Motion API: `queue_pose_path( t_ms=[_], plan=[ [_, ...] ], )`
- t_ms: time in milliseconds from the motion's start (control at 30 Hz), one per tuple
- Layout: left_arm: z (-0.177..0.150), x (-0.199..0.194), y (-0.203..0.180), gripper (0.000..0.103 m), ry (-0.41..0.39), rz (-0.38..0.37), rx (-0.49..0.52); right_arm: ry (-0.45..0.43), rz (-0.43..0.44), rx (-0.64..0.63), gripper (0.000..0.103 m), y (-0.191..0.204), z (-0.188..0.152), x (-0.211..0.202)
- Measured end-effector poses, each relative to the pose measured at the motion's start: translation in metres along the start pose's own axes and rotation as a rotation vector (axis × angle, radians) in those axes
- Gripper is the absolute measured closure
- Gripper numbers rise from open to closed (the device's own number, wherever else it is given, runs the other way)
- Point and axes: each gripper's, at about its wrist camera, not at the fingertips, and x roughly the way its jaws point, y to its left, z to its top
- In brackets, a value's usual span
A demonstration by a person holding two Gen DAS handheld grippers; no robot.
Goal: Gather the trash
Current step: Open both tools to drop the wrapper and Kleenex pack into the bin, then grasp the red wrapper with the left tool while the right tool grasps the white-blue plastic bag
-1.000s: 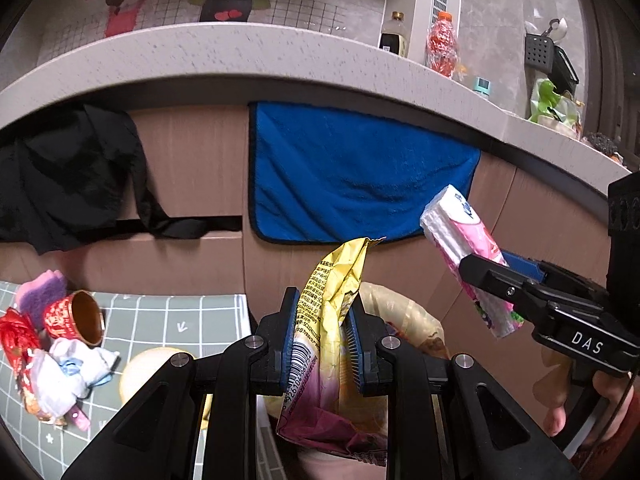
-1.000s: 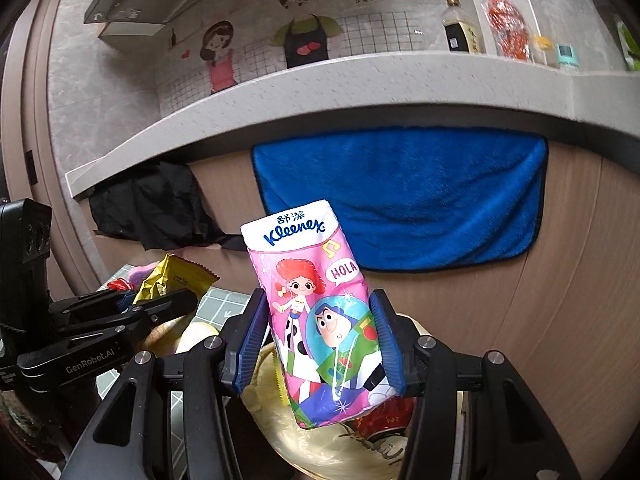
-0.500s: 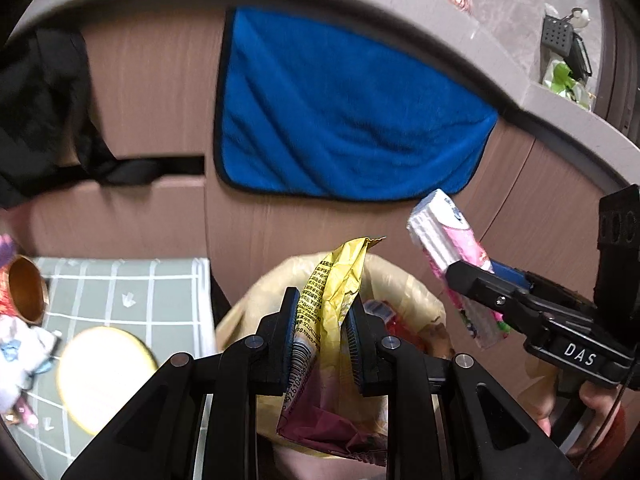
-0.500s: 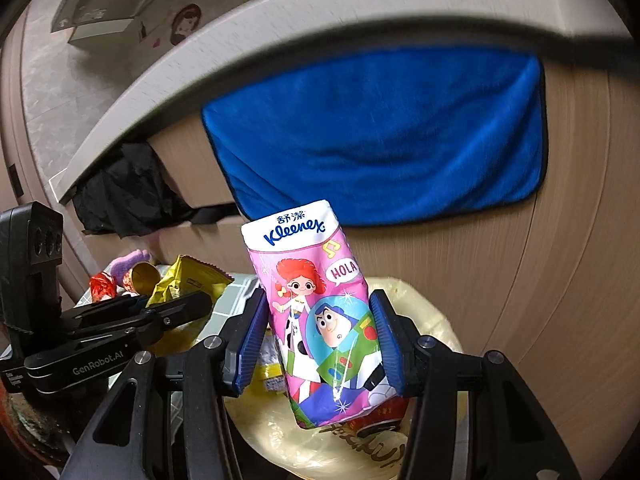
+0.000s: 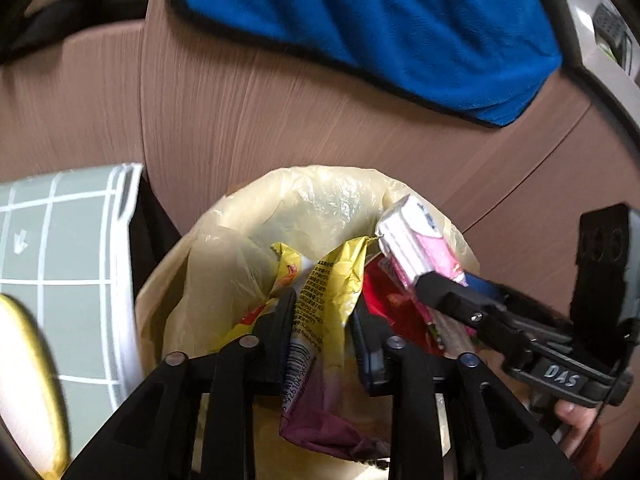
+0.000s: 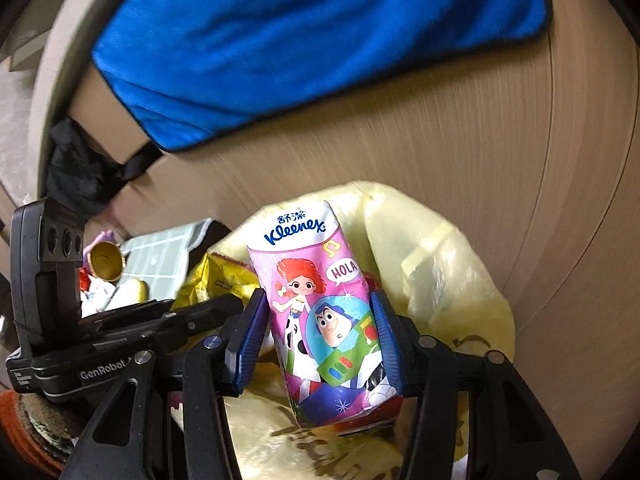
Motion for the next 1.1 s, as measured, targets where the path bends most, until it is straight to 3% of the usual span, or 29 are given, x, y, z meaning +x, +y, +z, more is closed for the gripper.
queue_pose_path(
  t_ms=[67,133,167,367,633,867,1100],
  plan=[
    [0.002,-0.001,0.004,0.057,-0.003,-0.031,-0.017,0.008,-0.016,0.004,0.051,-0.003,-0.002,0.005],
    [0.004,-0.008,0.003,0.033,-0.028,-0.038,-0.006,0.007,-0.041,0.001,0.050,-0.003,-0.002,0.008],
    [0.005,-0.011,0.003,0.031,-0.038,-0.035,-0.001,0.004,-0.056,-0.002,0.048,-0.002,-0.002,0.009],
    [0.014,-0.048,0.000,0.026,-0.159,0.025,0.011,-0.071,-0.090,-0.042,0.044,0.007,0.000,-0.005],
    [-0.005,-0.111,0.008,0.022,-0.297,0.192,0.063,-0.185,-0.166,-0.124,0.044,0.031,0.001,-0.051],
    [-0.044,-0.170,0.052,0.022,-0.326,0.268,0.030,-0.260,-0.139,-0.166,0.044,0.072,-0.003,-0.072],
    [-0.082,-0.255,0.122,0.022,-0.442,0.386,-0.080,-0.272,-0.076,-0.253,0.045,0.134,-0.008,-0.077]
  ],
)
